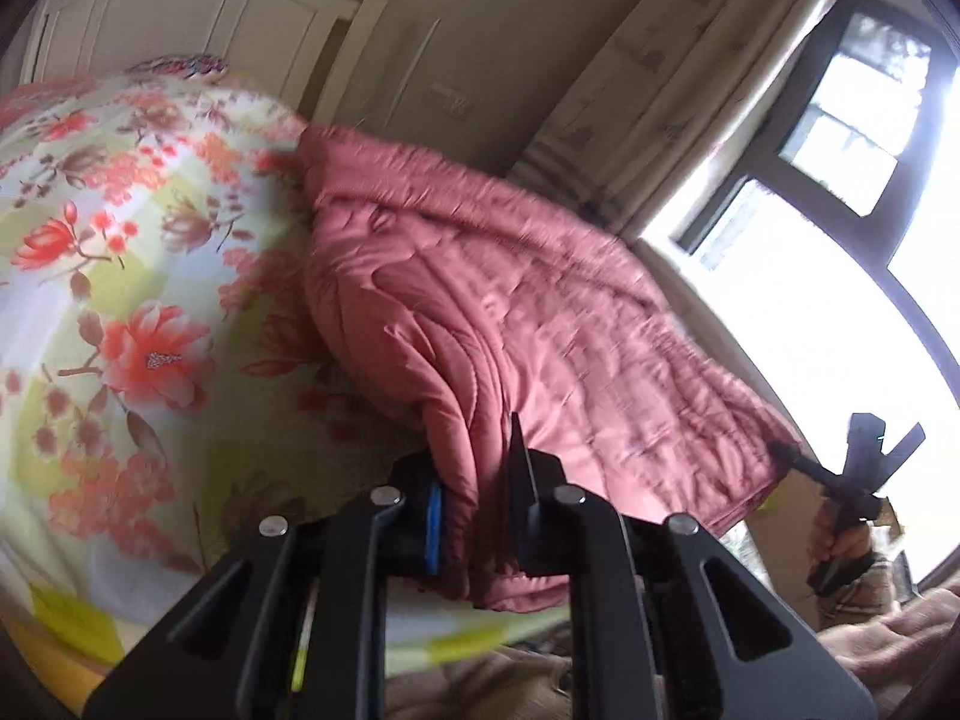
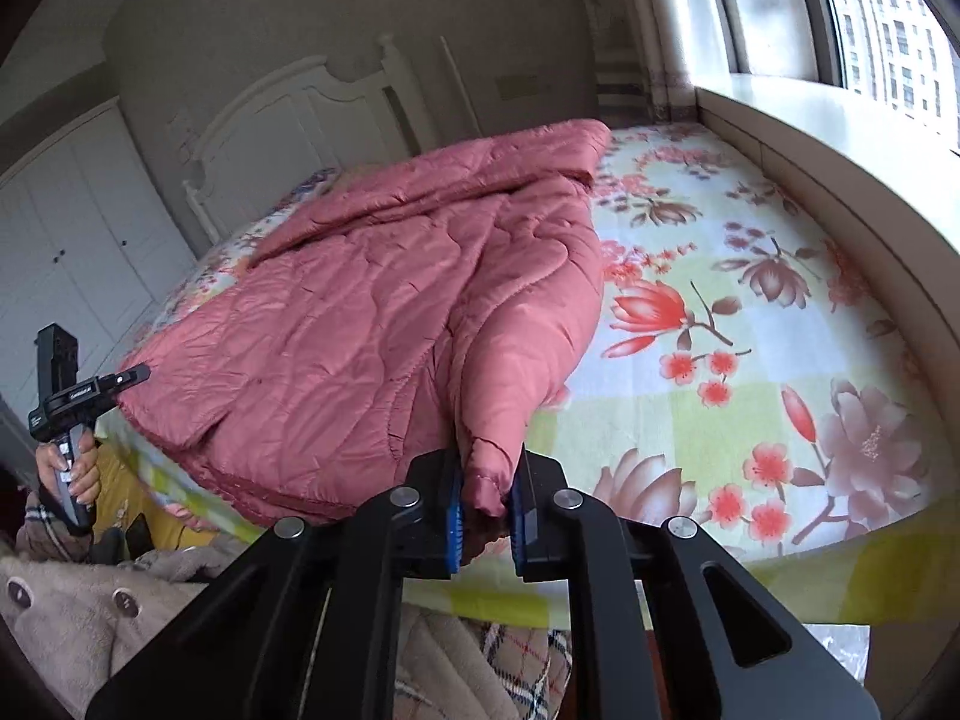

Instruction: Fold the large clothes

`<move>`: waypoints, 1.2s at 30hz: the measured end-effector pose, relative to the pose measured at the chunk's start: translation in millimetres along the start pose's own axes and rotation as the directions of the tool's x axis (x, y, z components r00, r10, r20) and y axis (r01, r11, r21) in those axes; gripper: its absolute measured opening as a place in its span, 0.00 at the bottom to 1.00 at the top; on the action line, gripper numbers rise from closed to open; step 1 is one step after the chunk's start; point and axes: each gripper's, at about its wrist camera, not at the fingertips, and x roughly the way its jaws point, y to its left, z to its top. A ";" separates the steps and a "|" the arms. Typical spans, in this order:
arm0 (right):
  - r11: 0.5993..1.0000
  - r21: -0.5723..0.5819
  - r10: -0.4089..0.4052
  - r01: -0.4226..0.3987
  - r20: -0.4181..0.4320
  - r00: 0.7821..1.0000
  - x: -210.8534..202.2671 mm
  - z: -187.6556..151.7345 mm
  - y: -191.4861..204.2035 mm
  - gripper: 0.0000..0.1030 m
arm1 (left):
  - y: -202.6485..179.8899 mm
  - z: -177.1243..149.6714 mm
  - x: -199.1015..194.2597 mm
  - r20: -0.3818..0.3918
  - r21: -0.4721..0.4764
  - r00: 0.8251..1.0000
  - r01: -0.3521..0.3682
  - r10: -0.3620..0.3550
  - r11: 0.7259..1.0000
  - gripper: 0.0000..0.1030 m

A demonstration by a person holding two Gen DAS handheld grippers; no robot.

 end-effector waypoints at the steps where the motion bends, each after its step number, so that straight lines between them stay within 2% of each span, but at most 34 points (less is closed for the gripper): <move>1: 0.999 -0.026 0.024 -0.023 0.019 1.000 -18.2 -2.1 4.9 0.12 | -6.3 -1.9 -12.8 0.019 0.008 0.999 0.026 -0.027 1.000 0.15; 3: 0.995 -0.080 0.064 -0.059 0.068 0.996 -57.0 -7.2 15.1 0.12 | -18.2 -8.5 -42.4 0.066 0.025 0.994 0.081 -0.082 0.996 0.15; 5: 0.990 -0.123 0.085 -0.071 0.119 0.989 -91.5 -9.4 25.2 0.12 | -25.7 -15.1 -76.0 0.125 0.027 0.981 0.146 -0.148 0.989 0.15; 7: 0.982 -0.178 0.098 -0.065 0.187 0.977 -131.5 -10.1 41.2 0.12 | -31.1 -17.6 -106.8 0.184 0.029 0.960 0.208 -0.210 0.978 0.15; 10: 0.969 -0.246 0.103 -0.034 0.275 0.956 -169.7 -5.3 63.6 0.12 | -40.1 -13.7 -134.8 0.247 0.048 0.932 0.261 -0.264 0.964 0.16; 12: 0.964 -0.264 0.110 -0.023 0.322 0.940 -181.2 7.1 76.1 0.12 | -41.5 -4.2 -145.1 0.287 0.054 0.915 0.279 -0.282 0.959 0.16; 13: 0.964 -0.265 0.111 -0.020 0.333 0.936 -181.5 16.3 79.7 0.12 | -40.4 6.1 -146.2 0.318 0.050 0.901 0.296 -0.296 0.954 0.16; 15: 0.967 -0.255 0.107 -0.017 0.342 0.933 -173.7 42.1 81.7 0.12 | -37.1 25.1 -143.9 0.341 0.043 0.893 0.296 -0.292 0.954 0.16; 17: 0.975 -0.221 0.085 -0.010 0.331 0.940 -147.0 79.3 77.4 0.12 | -31.7 55.6 -126.5 0.351 0.024 0.902 0.258 -0.250 0.966 0.16; 20: 0.989 -0.145 0.026 0.016 0.285 0.958 -87.6 139.2 58.8 0.12 | -6.1 114.2 -71.5 0.304 -0.088 0.934 0.222 -0.186 0.971 0.18; 22: 0.997 -0.072 -0.017 0.035 0.236 0.972 -35.1 177.4 38.6 0.12 | 10.9 146.1 -28.0 0.259 -0.151 0.958 0.165 -0.122 0.975 0.18; 25: 0.994 0.042 -0.108 0.103 0.123 0.986 57.0 213.3 3.0 0.12 | 35.9 181.4 46.3 0.155 -0.223 0.988 0.025 0.010 0.974 0.19; 27: 0.984 0.107 -0.146 0.141 0.034 0.989 112.5 217.3 -21.5 0.12 | 54.7 192.0 98.8 0.070 -0.255 0.992 -0.081 0.102 0.964 0.19; 29: 0.971 0.159 -0.173 0.176 -0.031 0.984 156.4 209.0 -42.8 0.12 | 78.6 191.4 138.8 0.011 -0.306 0.991 -0.125 0.135 0.944 0.21; 30: 0.962 0.192 -0.184 0.194 -0.069 0.980 179.2 203.9 -55.1 0.12 | 88.2 189.3 151.3 -0.005 -0.325 0.990 -0.138 0.144 0.936 0.26; 32: 0.943 0.251 -0.197 0.219 -0.109 0.974 205.8 191.5 -73.2 0.12 | 114.7 184.3 180.6 -0.031 -0.388 0.991 -0.131 0.129 0.912 0.38; 33: 0.936 0.283 -0.183 0.210 -0.118 0.976 210.2 182.6 -79.0 0.14 | 126.0 180.3 189.9 -0.029 -0.420 0.994 -0.111 0.109 0.901 0.51; 35: 0.924 0.349 -0.126 0.155 -0.104 0.986 212.6 174.2 -91.4 0.18 | 136.2 173.4 191.5 0.017 -0.444 0.998 -0.051 0.065 0.894 0.61; 36: 0.922 0.368 -0.092 0.118 -0.088 0.992 207.3 174.4 -94.5 0.24 | 136.3 173.3 188.0 0.037 -0.443 0.998 -0.030 0.052 0.896 0.69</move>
